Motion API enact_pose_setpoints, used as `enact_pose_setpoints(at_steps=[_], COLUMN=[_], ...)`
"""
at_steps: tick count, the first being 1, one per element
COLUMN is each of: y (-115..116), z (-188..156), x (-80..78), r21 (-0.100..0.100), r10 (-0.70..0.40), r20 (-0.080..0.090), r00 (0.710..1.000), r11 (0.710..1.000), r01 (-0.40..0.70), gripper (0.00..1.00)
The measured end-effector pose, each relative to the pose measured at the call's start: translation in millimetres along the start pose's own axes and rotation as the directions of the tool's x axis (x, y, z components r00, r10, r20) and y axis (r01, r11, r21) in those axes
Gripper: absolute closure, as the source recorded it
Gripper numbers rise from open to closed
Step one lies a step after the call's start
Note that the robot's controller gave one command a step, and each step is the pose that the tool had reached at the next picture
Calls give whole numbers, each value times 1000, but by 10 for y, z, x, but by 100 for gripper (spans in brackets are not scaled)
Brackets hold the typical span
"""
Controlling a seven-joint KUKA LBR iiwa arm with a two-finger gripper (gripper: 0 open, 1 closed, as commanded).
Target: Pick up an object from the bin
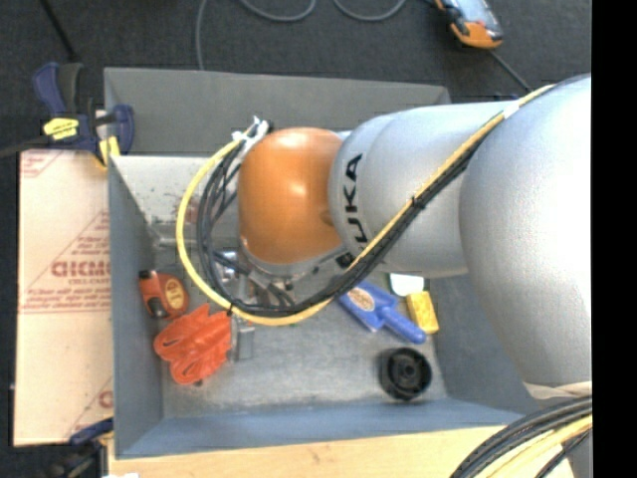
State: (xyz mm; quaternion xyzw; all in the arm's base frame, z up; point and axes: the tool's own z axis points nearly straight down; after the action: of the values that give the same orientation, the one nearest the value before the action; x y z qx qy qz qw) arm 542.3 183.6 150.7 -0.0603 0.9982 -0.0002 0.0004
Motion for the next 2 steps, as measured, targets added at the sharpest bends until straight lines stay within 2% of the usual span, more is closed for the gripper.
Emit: enact_pose_setpoints(at_steps=[1,2], y=[63,146], z=[289,639], x=[21,-169], r21=[0,1], r10=[-333,-432], r20=[2,5], r00=[943,902], r11=[943,902], r01=[333,432], gripper=[0,0])
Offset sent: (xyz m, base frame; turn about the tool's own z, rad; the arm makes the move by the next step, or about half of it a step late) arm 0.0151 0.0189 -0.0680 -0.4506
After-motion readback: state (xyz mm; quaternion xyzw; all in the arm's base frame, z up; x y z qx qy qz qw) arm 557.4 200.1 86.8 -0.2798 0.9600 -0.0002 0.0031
